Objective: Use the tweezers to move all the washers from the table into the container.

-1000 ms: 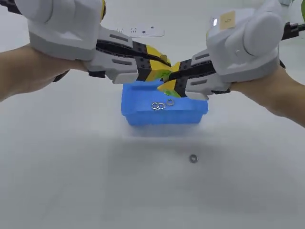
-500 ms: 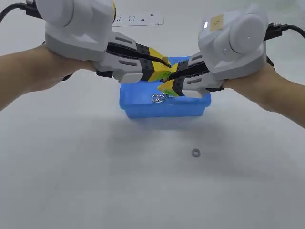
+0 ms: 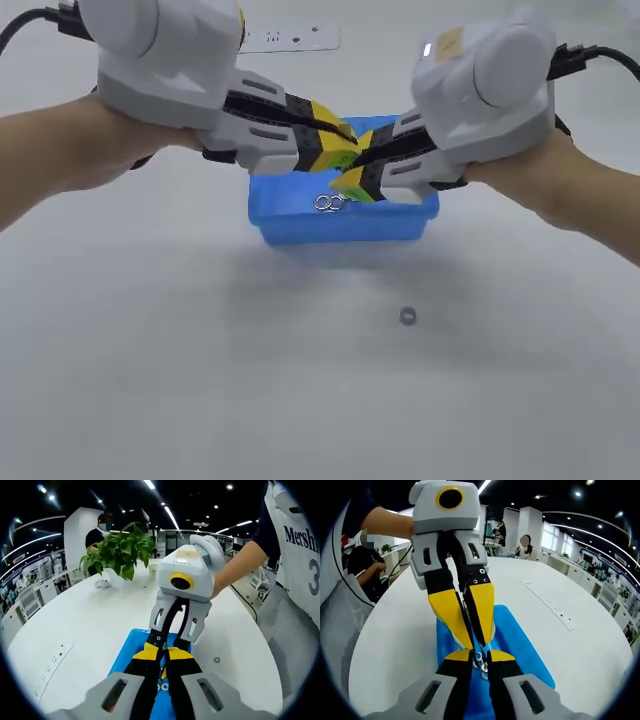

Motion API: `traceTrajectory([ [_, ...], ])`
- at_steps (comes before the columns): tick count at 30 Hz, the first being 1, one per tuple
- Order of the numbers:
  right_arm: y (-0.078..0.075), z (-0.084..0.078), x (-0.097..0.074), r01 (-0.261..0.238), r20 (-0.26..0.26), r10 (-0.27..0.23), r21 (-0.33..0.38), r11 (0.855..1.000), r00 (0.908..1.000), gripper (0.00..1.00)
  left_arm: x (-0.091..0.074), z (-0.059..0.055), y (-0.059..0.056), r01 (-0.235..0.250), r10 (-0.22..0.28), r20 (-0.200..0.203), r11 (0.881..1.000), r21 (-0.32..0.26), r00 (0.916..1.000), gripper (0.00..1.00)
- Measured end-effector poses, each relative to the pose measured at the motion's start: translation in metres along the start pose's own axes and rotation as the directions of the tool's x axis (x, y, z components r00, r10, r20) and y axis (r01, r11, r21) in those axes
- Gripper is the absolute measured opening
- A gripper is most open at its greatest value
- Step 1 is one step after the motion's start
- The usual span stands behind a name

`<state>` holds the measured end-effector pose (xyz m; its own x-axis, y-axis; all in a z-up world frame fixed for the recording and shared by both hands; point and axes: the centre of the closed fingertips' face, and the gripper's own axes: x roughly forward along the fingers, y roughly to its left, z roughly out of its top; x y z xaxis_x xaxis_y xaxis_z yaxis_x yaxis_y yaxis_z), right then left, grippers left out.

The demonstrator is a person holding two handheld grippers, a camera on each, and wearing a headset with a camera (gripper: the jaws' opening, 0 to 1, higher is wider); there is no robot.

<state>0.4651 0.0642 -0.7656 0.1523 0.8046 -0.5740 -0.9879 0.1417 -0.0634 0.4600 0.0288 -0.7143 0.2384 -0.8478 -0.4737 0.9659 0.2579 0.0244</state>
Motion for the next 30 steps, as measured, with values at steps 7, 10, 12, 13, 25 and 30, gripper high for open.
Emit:
traceTrajectory([
  [7,0.012,0.008,-0.016,-0.028,0.014,0.029,-0.02,0.999,0.9995,0.12,-0.005,0.016,-0.015,0.04,-0.041,0.02,0.999,0.025,0.999,0.07],
  [10,0.02,0.012,-0.025,-0.044,0.02,0.045,-0.031,0.999,0.9988,0.12,-0.009,0.024,-0.026,0.065,-0.067,0.033,0.997,0.038,0.9972,0.07],
  [12,0.025,0.014,-0.031,-0.049,0.02,0.05,-0.045,0.998,0.9985,0.12,-0.01,0.029,-0.032,0.072,-0.074,0.037,0.996,0.049,0.9966,0.07],
  [13,0.027,0.015,-0.033,-0.051,0.02,0.052,-0.047,0.998,0.9984,0.12,-0.011,0.031,-0.035,0.075,-0.077,0.037,0.996,0.055,0.9963,0.07],
  [25,0.06,0.025,-0.071,-0.062,0.03,0.064,-0.058,0.996,0.9975,0.12,-0.021,0.055,-0.076,0.094,-0.096,0.008,0.986,0.139,0.9953,0.07],
  [30,0.077,0.022,-0.082,-0.068,0.018,0.069,-0.07,0.995,0.9975,0.12,-0.019,0.062,-0.098,0.112,-0.115,0.01,0.982,0.151,0.9933,0.07],
])
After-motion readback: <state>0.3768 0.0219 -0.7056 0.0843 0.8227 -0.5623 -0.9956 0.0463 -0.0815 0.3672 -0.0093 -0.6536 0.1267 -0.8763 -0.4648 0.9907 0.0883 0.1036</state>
